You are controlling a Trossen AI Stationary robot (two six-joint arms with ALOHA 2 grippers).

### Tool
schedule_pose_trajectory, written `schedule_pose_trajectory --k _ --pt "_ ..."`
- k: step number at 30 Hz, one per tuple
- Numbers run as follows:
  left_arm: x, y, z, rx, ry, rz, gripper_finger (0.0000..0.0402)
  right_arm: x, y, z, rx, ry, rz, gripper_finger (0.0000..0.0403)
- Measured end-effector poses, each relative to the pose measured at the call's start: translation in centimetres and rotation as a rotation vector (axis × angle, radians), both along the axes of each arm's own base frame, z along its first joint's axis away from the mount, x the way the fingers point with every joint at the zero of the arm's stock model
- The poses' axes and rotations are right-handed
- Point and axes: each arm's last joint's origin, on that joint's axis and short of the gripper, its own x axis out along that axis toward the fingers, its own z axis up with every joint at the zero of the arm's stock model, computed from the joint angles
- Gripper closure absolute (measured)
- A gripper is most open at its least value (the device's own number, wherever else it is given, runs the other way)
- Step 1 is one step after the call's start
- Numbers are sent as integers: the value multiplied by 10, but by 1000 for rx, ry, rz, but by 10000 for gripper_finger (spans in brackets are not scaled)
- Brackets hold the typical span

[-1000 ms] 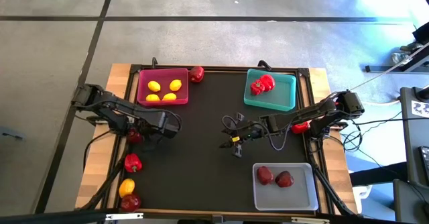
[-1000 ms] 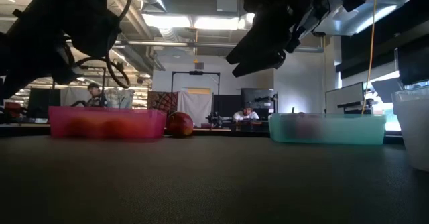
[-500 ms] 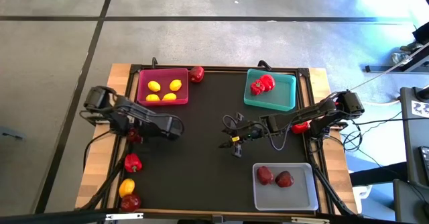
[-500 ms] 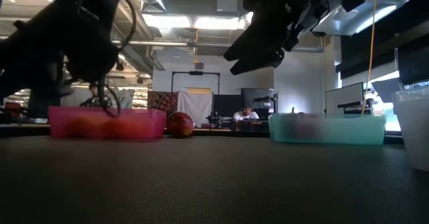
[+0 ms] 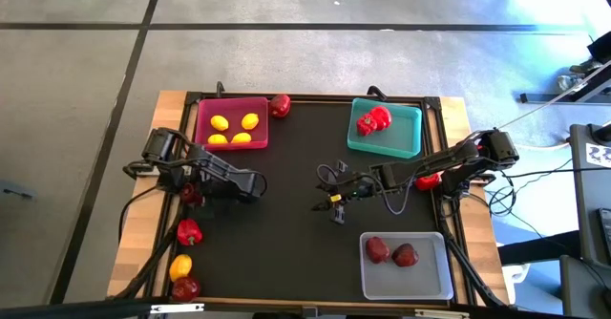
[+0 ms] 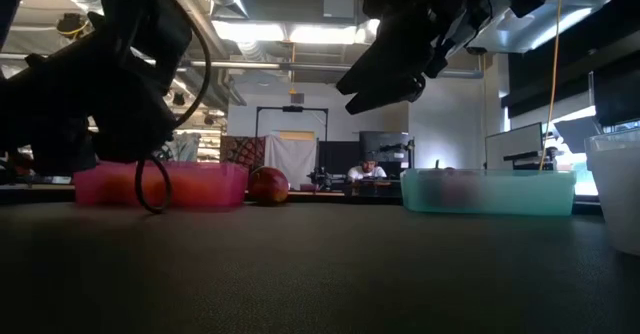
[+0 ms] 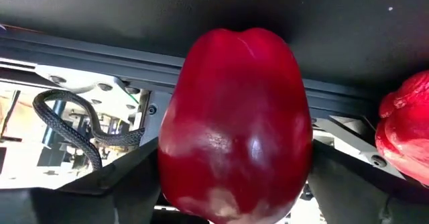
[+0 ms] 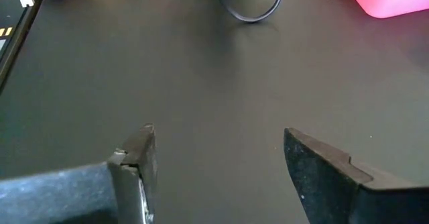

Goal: Sort produce into baskets
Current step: Put the apple into the transparent bin

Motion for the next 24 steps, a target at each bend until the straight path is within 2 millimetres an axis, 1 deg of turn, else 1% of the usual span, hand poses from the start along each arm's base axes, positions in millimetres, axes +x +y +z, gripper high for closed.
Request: schedule_pose_trajectory --k 4,8,11,17,24 --pt "1 0 1 10 -7 4 106 0 0 0 -1 0 0 164" --pt "7 0 6 50 -16 -22 106 -1 0 1 -2 -1 -2 164" --pt "13 1 15 76 -29 -54 105 -6 -1 7 -5 9 -2 164" --pt "30 0 45 123 -197 -63 100 -32 -6 29 -19 72 -5 164" --pt "54 -3 96 156 -485 -9 98 -63 -10 55 5 99 15 164"
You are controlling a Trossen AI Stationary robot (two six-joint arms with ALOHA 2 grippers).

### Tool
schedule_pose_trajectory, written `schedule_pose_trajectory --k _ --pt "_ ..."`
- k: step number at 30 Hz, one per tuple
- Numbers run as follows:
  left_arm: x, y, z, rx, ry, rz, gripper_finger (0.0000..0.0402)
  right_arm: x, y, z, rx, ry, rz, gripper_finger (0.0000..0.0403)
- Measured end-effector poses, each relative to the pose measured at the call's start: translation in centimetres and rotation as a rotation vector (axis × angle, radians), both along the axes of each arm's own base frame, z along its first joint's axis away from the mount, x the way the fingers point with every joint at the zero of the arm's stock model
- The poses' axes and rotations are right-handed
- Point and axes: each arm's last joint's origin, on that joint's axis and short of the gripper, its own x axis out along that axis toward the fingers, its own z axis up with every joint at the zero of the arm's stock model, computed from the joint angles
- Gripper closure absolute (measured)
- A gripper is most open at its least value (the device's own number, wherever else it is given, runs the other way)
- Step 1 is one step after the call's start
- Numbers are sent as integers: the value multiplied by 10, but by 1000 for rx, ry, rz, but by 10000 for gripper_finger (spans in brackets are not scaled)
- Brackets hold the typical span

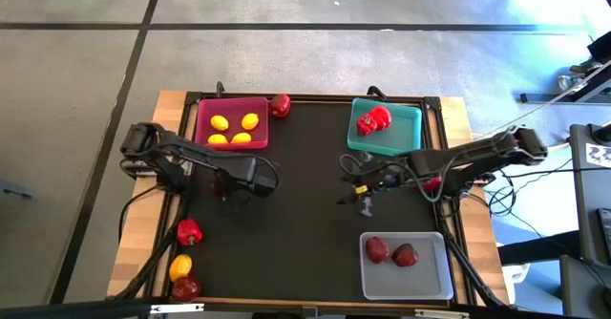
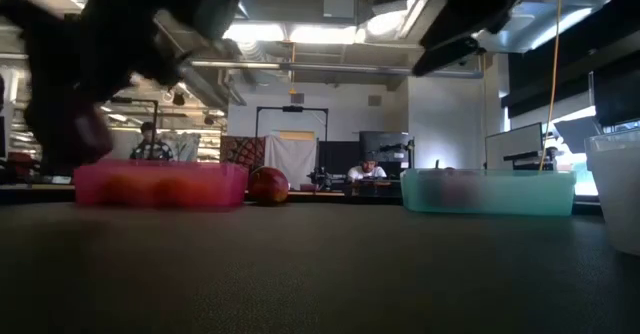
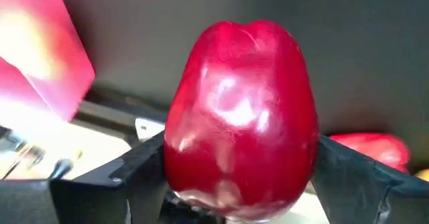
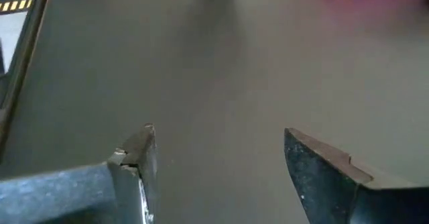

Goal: Sort produce into baskets
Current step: Put the apple into the transparent bin

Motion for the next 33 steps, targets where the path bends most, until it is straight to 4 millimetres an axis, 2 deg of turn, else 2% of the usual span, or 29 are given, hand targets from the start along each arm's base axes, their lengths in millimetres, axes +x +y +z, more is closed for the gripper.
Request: schedule_pose_trajectory --k 5,11,18,28,33 --pt "14 -1 40 17 -249 22 97 -11 -1 10 27 -14 34 164" --pt "30 -4 71 -11 -607 5 96 -13 0 11 51 -5 61 164" --pt "49 -8 85 -28 -894 -86 96 -12 0 13 56 -24 58 164" --pt "70 -16 96 -5 -1132 -181 96 9 4 17 56 -186 82 164" --pt "75 -17 93 0 -1198 -203 96 16 5 13 55 -198 84 164"
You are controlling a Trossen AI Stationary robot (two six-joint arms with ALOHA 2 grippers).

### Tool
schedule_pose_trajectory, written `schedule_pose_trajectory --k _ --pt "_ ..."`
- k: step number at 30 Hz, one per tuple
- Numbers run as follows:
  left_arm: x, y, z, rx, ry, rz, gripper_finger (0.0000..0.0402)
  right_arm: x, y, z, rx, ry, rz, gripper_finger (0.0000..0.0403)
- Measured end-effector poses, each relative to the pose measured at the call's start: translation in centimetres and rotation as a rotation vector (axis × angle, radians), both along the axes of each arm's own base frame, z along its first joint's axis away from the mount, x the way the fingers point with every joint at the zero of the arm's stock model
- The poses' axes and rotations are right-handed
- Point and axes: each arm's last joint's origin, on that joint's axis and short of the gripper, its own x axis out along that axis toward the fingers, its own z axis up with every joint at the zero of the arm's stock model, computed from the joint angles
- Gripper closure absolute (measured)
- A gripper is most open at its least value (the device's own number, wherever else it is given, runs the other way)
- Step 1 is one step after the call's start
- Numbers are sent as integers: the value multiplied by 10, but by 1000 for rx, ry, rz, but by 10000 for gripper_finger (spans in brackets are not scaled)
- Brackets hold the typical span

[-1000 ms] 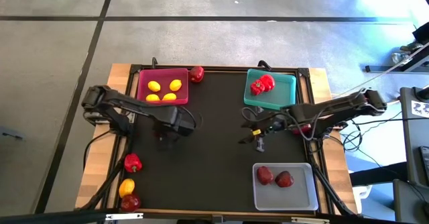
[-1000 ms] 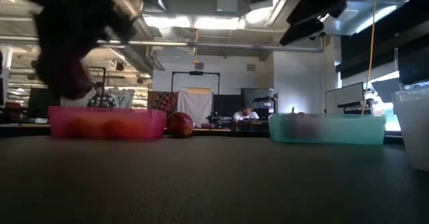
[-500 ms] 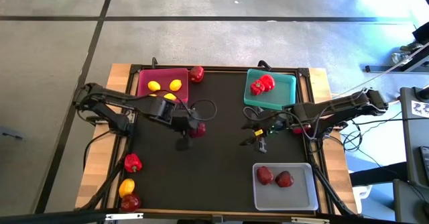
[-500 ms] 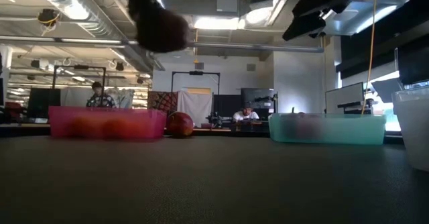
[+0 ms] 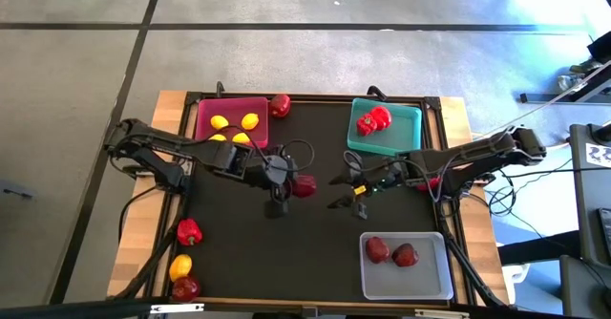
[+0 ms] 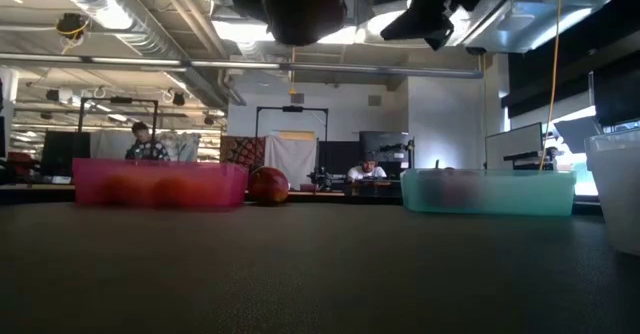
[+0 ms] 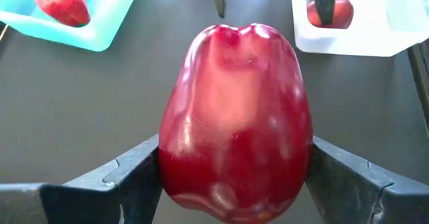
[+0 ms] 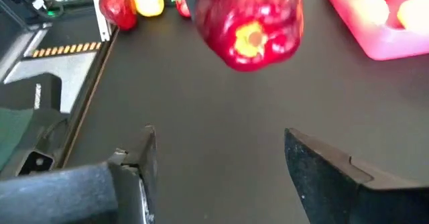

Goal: Sort produce into baskets
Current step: Put the apple into the transparent bin

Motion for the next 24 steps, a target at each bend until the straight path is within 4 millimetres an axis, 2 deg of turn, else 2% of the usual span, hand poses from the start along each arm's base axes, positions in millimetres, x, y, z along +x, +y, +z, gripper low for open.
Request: schedule_pose_trajectory --k 9,18,24 --pt "2 -2 1 4 -32 -16 96 10 1 6 14 -116 -38 162" --pt "6 -3 2 -3 -69 -12 96 21 1 6 10 -198 -66 96" --pt "8 -3 4 2 -95 -22 96 32 3 0 12 -235 -65 90"
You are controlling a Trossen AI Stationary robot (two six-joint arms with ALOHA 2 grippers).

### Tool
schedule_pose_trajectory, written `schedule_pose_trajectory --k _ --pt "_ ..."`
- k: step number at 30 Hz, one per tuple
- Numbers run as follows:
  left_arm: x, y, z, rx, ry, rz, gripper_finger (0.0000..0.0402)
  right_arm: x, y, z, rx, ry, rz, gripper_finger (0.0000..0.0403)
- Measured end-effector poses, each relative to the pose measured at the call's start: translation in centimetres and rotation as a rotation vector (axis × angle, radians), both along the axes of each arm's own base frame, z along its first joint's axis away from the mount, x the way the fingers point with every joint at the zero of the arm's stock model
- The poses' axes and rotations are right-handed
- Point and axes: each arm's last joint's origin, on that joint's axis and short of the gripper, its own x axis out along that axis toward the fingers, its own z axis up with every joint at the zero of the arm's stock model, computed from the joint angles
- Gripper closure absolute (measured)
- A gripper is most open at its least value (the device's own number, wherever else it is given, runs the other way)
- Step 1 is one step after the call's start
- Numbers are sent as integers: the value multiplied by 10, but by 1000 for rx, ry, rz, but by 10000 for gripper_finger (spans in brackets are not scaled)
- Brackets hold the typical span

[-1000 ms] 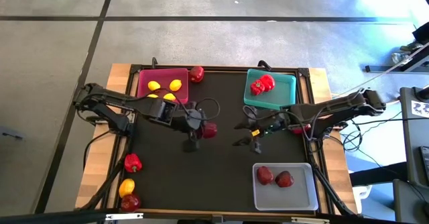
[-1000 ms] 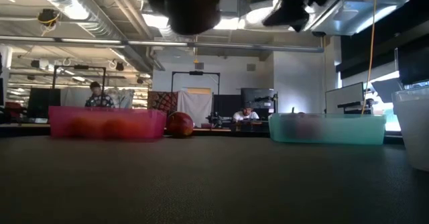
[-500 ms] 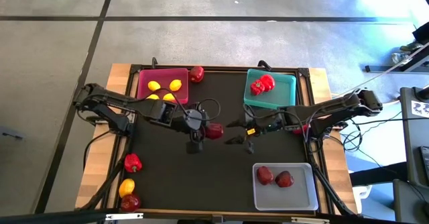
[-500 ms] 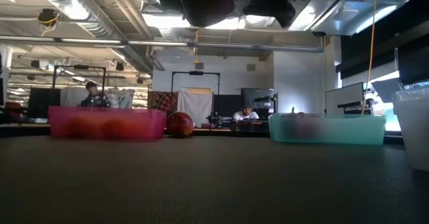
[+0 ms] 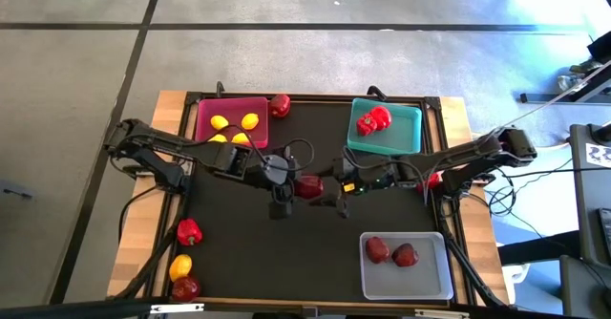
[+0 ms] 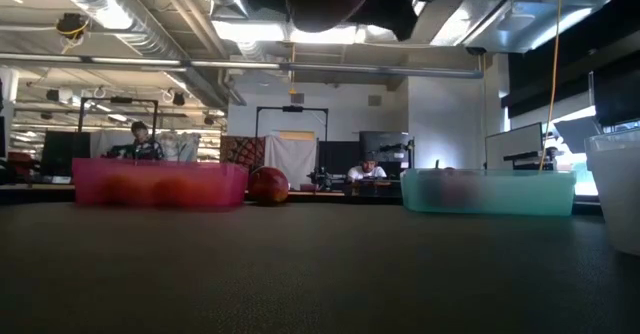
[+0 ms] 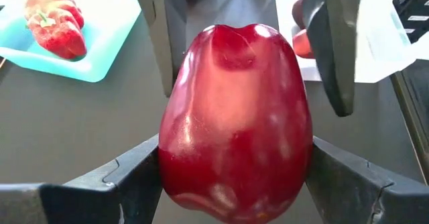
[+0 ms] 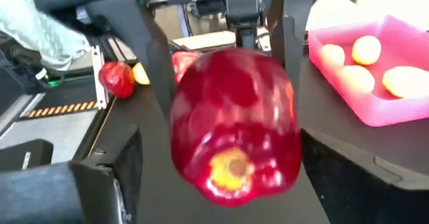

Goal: Sort produce into baskets
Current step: Put the apple into the transparent bin

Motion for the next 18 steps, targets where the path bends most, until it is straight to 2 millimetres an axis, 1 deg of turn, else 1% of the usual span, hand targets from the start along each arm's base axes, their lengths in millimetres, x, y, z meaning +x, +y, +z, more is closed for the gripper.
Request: schedule_pose_trajectory --k 3,5,13,15,18 --pt "0 0 0 1 -5 -2 96 1 0 0 -32 -18 5 106" --pt "0 0 0 4 -6 -5 96 3 0 0 -48 -18 -1 127" --pt "1 0 1 17 -12 -22 96 3 0 0 -83 -22 2 233" --pt "1 0 1 17 -11 -21 96 2 0 0 -89 -22 3 245" --pt "1 0 1 17 -10 -20 96 2 0 0 -97 -22 5 250"
